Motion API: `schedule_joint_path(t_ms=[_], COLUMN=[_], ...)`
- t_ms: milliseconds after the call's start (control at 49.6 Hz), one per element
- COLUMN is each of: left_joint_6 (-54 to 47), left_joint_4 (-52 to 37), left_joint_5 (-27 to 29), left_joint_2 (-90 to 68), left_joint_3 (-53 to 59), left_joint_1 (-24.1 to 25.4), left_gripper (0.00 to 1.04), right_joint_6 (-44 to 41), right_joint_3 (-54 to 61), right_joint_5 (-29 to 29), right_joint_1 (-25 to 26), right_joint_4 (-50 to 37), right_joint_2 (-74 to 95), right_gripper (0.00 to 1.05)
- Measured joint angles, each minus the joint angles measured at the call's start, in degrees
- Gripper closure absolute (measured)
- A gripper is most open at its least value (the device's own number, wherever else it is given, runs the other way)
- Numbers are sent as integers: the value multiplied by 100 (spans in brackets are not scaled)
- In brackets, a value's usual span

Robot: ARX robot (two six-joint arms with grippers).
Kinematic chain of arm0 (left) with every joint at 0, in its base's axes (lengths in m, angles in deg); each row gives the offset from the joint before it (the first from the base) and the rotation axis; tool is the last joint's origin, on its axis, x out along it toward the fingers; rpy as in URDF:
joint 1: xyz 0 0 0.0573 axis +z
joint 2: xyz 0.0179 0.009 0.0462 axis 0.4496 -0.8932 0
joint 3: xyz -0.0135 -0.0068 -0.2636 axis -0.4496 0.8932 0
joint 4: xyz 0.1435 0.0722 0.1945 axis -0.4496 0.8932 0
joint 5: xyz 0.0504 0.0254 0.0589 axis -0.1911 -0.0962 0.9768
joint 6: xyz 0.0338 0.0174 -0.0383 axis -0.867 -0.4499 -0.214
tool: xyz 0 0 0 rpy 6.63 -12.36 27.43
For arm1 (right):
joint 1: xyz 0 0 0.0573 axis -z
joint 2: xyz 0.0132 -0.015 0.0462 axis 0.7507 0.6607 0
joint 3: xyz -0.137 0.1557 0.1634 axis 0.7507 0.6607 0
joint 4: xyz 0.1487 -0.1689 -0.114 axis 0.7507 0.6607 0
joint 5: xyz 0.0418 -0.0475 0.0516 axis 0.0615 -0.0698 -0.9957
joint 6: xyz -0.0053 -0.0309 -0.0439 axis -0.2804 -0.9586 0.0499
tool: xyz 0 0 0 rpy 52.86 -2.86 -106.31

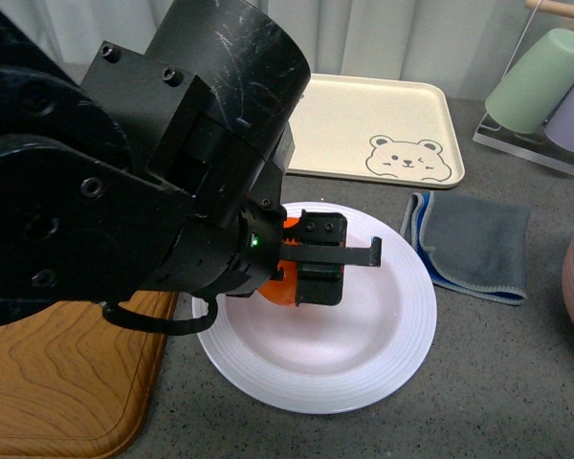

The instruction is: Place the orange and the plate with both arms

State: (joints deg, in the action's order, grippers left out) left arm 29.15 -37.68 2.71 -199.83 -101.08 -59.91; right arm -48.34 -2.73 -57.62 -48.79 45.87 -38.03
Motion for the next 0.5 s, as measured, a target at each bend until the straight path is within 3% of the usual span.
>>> schedule_joint_path(t_ms=[161, 222, 403, 504], left_joint_6=[74, 87, 433, 901], left_joint_4=[142, 144, 0, -337], left_joint_5=[-17, -39, -210, -208], left_joint_2=[-256, -280, -31, 632], left_joint_3=[-98, -79, 111, 586], left_joint_1=[2, -9, -13, 76], left_gripper=[46, 32, 7, 7], right_joint_6=[0, 0, 0, 0], right_joint_3=[0, 0, 0, 0], right_joint_5=[-2, -2, -2, -2], right_joint_1=[0, 0, 0, 0], right_joint_4=[0, 0, 0, 0], right_joint_2=[0, 0, 0, 0], right_gripper=[9, 9, 9, 9])
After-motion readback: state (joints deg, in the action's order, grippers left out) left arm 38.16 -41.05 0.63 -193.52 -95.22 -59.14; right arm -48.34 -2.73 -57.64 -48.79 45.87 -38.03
